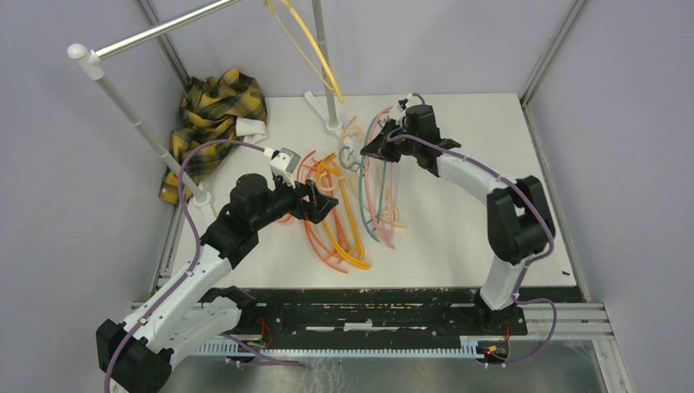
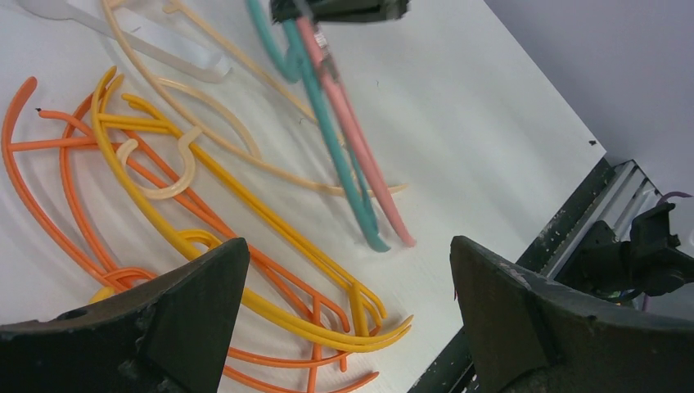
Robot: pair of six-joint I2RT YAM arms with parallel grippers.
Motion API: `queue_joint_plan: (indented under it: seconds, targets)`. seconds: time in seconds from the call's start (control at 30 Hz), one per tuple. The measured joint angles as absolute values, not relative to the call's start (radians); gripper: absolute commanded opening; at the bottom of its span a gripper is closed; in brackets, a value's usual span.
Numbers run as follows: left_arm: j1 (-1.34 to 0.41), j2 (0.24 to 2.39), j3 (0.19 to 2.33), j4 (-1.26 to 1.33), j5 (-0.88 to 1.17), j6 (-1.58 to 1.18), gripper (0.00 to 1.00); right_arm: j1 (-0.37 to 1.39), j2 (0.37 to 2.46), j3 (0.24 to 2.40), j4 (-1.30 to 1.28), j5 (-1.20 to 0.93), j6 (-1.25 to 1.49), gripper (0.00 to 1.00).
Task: Organize the hangers
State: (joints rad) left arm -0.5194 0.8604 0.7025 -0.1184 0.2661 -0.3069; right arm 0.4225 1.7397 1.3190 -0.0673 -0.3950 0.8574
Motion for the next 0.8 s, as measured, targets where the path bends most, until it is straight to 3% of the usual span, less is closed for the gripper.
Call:
queue_joint_plan:
  seconds: [0.23,0.4,0.63,0.8]
  targets:
    - [-0.520,0.843,0.703,-0.115,0.271,-0.325,0.99,0.422,2.083,1.322,0.071,-0.497,0.980,0.21]
    - [-0.520,0.841,0.703,-0.118,0.271,-0.325,0.99,0.423,2.141,1.323,0.152,-0.544,1.007,0.31]
    - [-0.523,0.839,0.703,-0.118,0.270,-0.326,0.99,0.423,2.139,1.319,0.168,-0.549,1.007,0.29]
    - [-0.524,0.839,0.703,-0.118,0.268,-0.327,0.99,0.423,2.115,1.304,0.146,-0.545,0.981,0.17]
